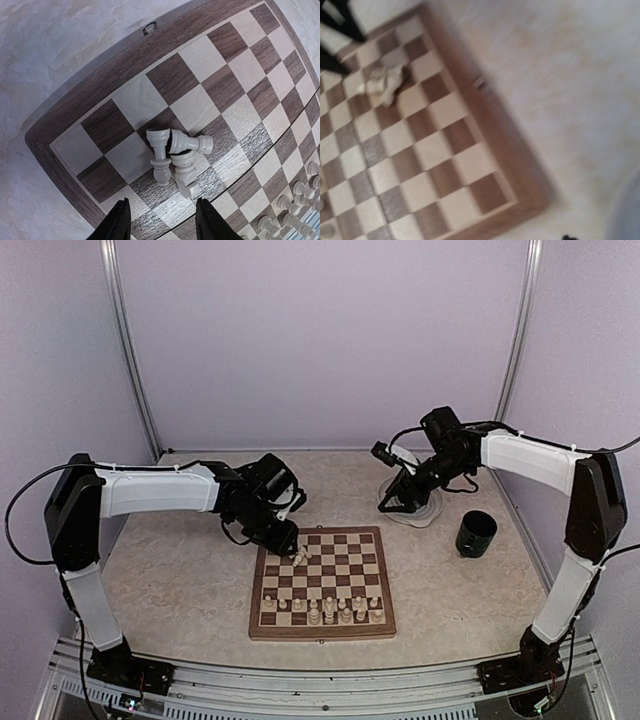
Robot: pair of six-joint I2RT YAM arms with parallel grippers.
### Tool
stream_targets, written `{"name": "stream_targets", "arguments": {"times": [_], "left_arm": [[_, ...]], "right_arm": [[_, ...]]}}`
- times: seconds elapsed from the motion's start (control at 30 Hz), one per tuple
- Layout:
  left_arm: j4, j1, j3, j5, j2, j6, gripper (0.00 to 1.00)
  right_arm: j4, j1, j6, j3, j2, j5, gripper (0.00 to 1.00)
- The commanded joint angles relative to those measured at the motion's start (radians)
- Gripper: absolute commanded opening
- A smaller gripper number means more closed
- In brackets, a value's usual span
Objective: Set up the chess pieces on the board
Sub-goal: Pick up the chess pile from the chessboard.
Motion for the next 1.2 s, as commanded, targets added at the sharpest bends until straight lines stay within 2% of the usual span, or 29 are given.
{"name": "stream_targets", "arguments": {"times": [0.0, 0.17, 0.23, 0.33, 0.63, 0.73, 0.83, 1.17], "left_arm": [[0.033, 0.02, 0.002, 0.019, 0.011, -0.053, 0.47], [0.144, 0.098, -0.104, -0.011, -0.049, -0.193, 0.58], [0.211, 0.157, -0.17, 0.008, -0.097, -0.228, 0.59], [0.259, 0.184, -0.217, -0.018, -0.181, -0.231, 0.6], [0.252, 0.187, -0.2, -0.028, -0.192, -0.214, 0.6], [0.264, 0.187, -0.202, -0.03, -0.19, -0.22, 0.6], [0.246, 0.183, -0.187, -0.1, -0.192, -0.217, 0.6], [0.244, 0.193, -0.189, -0.148, -0.207, -0.21, 0.6]], "right_arm": [[0.049, 0.091, 0.02, -0.017, 0.049, 0.048, 0.64], [0.062, 0.192, 0.05, 0.037, 0.17, 0.059, 0.55], [0.053, 0.236, 0.054, 0.077, 0.22, 0.059, 0.54], [0.027, 0.309, 0.043, 0.139, 0.289, 0.106, 0.54], [0.022, 0.384, 0.067, 0.245, 0.408, 0.16, 0.53], [0.027, 0.396, 0.072, 0.267, 0.433, 0.176, 0.47], [0.013, 0.404, 0.083, 0.297, 0.463, 0.193, 0.4], [0.011, 0.435, 0.087, 0.315, 0.495, 0.187, 0.36]]}}
